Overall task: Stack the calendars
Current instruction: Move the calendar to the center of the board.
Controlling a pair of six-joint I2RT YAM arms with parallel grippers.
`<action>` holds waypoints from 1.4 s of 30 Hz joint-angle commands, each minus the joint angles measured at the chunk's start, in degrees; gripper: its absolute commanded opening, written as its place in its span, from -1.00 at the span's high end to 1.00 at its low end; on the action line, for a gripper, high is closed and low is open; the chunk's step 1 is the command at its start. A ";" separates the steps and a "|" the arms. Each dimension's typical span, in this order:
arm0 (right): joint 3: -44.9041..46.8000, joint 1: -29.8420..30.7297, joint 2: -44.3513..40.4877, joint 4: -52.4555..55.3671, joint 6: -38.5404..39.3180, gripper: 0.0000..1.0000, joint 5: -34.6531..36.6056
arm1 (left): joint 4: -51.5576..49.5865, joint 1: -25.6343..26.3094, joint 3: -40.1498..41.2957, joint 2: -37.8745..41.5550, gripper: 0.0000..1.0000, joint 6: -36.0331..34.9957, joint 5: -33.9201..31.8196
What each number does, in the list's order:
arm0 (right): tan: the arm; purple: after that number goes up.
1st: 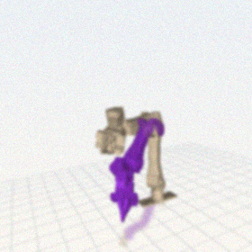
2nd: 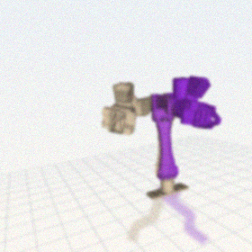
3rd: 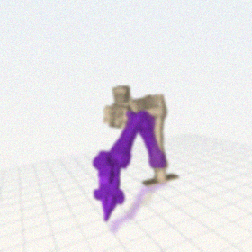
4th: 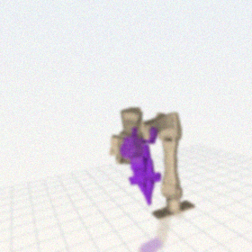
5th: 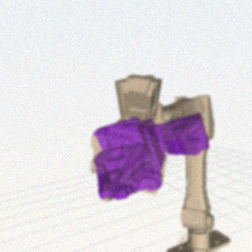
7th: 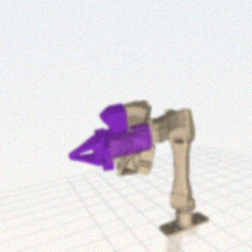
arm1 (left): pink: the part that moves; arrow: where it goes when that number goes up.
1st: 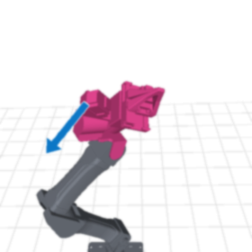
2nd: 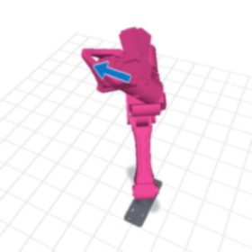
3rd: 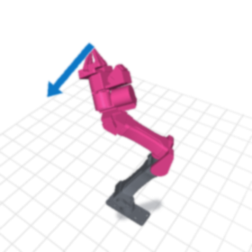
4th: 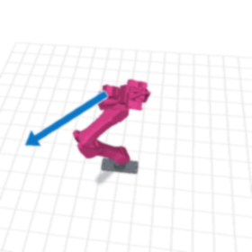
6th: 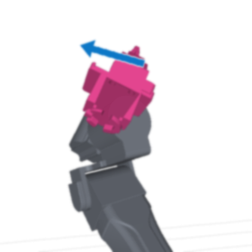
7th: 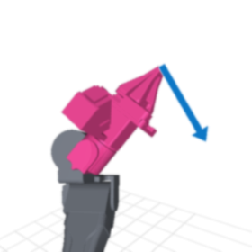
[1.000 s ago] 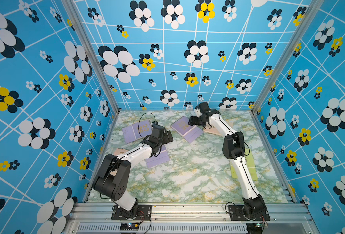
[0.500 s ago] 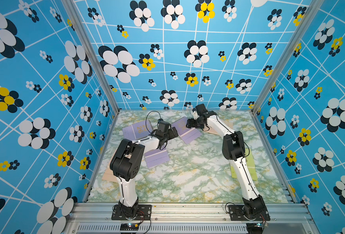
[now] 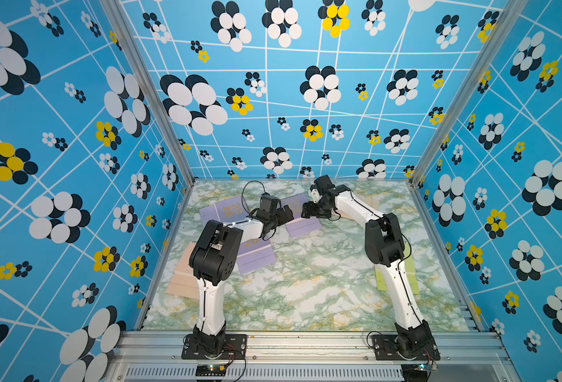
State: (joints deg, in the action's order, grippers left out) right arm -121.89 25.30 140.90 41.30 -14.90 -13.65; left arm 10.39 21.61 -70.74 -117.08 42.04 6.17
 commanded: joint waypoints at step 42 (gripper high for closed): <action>25.07 5.45 -13.72 -9.21 -6.29 -0.53 -0.24 | 15.84 7.83 16.91 4.25 -0.81 8.83 5.13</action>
State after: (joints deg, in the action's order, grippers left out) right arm -99.70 28.16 128.14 33.08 -19.38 -10.74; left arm 27.75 26.52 -57.43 -113.58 48.16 7.81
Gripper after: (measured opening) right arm 0.766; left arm 0.907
